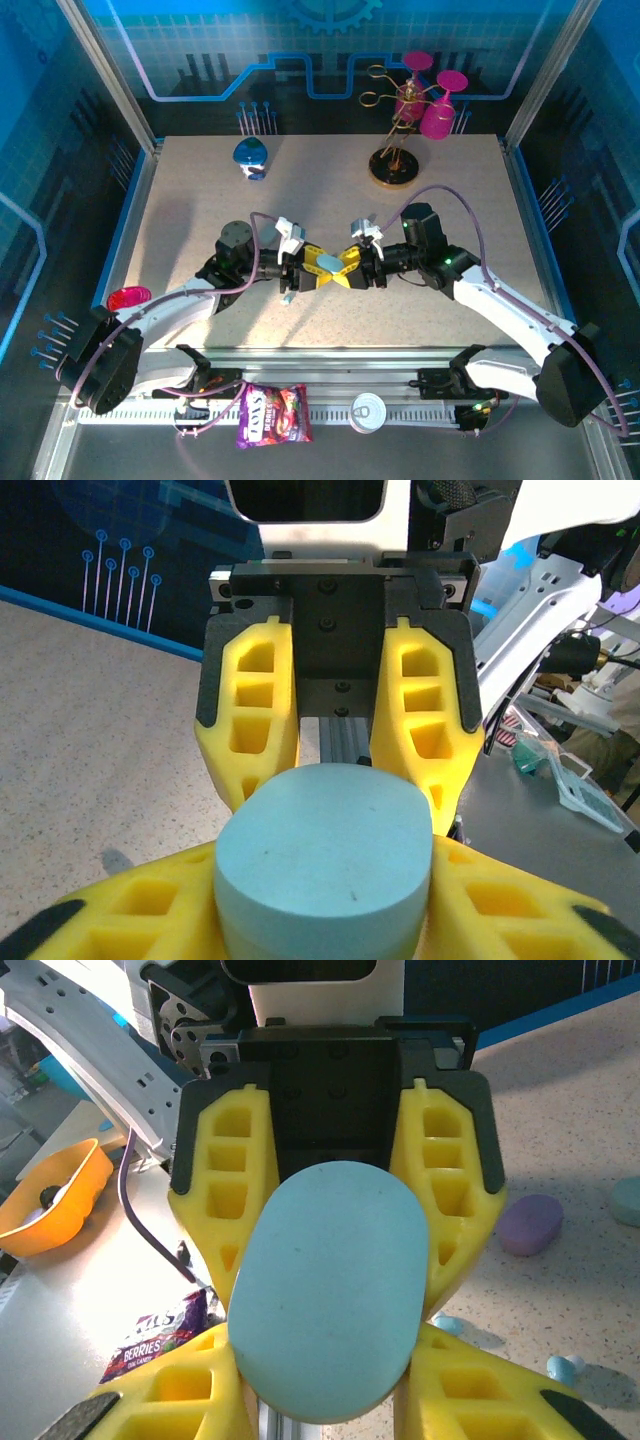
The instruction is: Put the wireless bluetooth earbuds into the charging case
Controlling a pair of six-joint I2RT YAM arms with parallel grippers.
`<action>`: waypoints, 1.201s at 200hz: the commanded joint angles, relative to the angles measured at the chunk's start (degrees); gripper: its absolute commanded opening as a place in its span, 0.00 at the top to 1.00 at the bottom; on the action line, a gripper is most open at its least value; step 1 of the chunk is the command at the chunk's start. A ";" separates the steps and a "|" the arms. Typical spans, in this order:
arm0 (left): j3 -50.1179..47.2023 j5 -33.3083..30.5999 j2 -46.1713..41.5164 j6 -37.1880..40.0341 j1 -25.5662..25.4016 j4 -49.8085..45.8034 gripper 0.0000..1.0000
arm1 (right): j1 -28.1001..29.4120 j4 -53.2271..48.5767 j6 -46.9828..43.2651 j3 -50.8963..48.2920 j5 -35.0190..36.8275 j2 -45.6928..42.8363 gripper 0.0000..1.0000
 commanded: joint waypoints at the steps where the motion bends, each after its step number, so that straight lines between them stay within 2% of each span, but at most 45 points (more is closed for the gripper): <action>1: -0.85 2.18 -1.55 1.24 -1.09 1.78 0.39 | -0.75 1.37 -0.16 0.11 -0.24 -1.15 0.75; 18: -1.31 1.66 -2.37 2.03 -1.04 1.65 0.29 | -1.25 0.34 -0.60 0.17 -0.28 -1.60 0.75; 50: -2.60 0.82 -3.76 3.22 -1.02 2.07 0.27 | -1.82 0.31 -0.20 0.12 -2.39 -2.59 0.76; 132: -2.15 0.72 -3.02 1.25 -1.02 5.85 0.37 | -1.56 -1.43 -1.04 0.81 -5.64 -1.66 0.77; 177: -1.25 0.94 -1.72 -0.85 -1.07 6.43 0.48 | -1.54 -1.29 -1.41 0.89 -5.37 -1.25 0.77; 240: -0.52 0.82 -1.22 -2.01 -1.26 6.58 0.49 | -1.45 0.73 -0.53 0.80 -5.30 -1.00 0.77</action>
